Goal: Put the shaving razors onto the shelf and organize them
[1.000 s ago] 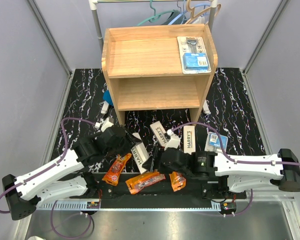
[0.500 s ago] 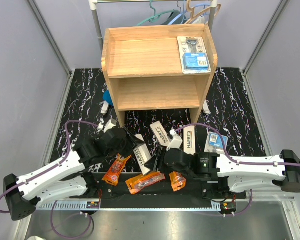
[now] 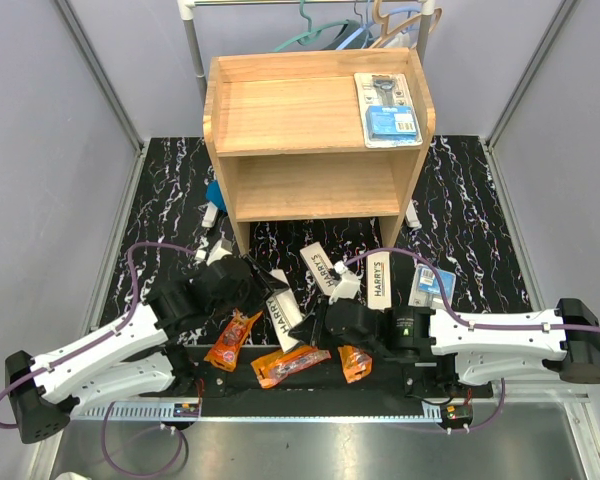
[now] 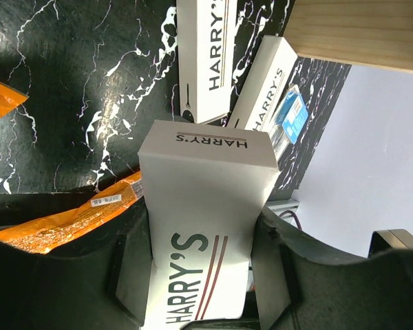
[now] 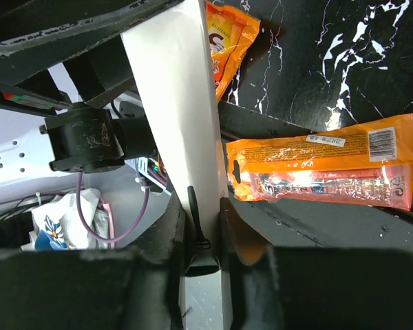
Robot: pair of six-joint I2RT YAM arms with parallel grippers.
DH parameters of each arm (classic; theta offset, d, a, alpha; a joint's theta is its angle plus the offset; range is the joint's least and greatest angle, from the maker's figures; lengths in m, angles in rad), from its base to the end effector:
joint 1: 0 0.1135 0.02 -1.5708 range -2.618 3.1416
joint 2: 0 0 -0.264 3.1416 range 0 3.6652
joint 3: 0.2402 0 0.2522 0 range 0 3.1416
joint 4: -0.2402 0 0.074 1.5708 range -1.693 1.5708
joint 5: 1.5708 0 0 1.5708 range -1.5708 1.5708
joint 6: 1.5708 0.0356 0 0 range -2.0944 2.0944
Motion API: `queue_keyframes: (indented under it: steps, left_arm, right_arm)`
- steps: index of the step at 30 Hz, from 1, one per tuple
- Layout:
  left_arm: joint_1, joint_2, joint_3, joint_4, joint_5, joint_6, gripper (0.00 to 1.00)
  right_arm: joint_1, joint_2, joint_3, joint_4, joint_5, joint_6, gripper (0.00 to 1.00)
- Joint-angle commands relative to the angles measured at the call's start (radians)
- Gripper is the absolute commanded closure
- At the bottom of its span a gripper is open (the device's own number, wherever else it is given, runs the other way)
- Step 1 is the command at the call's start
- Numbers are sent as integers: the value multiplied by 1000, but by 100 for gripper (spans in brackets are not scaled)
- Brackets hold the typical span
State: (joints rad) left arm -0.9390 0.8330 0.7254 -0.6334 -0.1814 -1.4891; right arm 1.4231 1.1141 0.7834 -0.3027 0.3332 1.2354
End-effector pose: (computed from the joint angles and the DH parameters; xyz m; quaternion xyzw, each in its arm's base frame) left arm 0.1073 -0.1357 0.2686 -0.2827 0.8672 -0.3472 0.2179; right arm 0.0471 0.2372 0.2639 -0.0079 0.8830 0.3971 0.2502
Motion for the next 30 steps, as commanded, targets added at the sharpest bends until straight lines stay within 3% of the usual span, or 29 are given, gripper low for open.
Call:
queue_keyframes:
  steps: [1,5,7,9,10,13,15,16,17,30]
  left_arm:
    - [2,-14,5,112,3,-23,100]
    - [2,-18,3,110,7,-11,97]
    - [2,-20,6,109,10,-2,88]
    - [2,-20,8,109,11,6,74]
    - [2,-21,12,107,13,19,55]
    - [2,-17,26,83,8,39,24]
    - [2,-15,42,52,0,55,18]
    - [2,-12,63,13,-16,75,6]
    - [2,-9,75,-12,-27,84,1]
    - [2,18,385,-431,-349,341,1]
  right_arm:
    - [2,-14,-10,25,26,30,87]
    - [2,-28,-18,25,33,32,88]
    - [0,-33,-19,24,32,33,88]
    - [0,-36,-21,24,35,33,87]
    - [2,-36,-19,24,35,33,87]
    - [2,-43,-19,24,38,30,87]
    - [0,-49,-19,25,40,27,87]
    - [0,-51,-21,24,38,26,87]
    - [2,-54,-22,24,41,26,87]
    - [2,-77,-16,24,46,9,86]
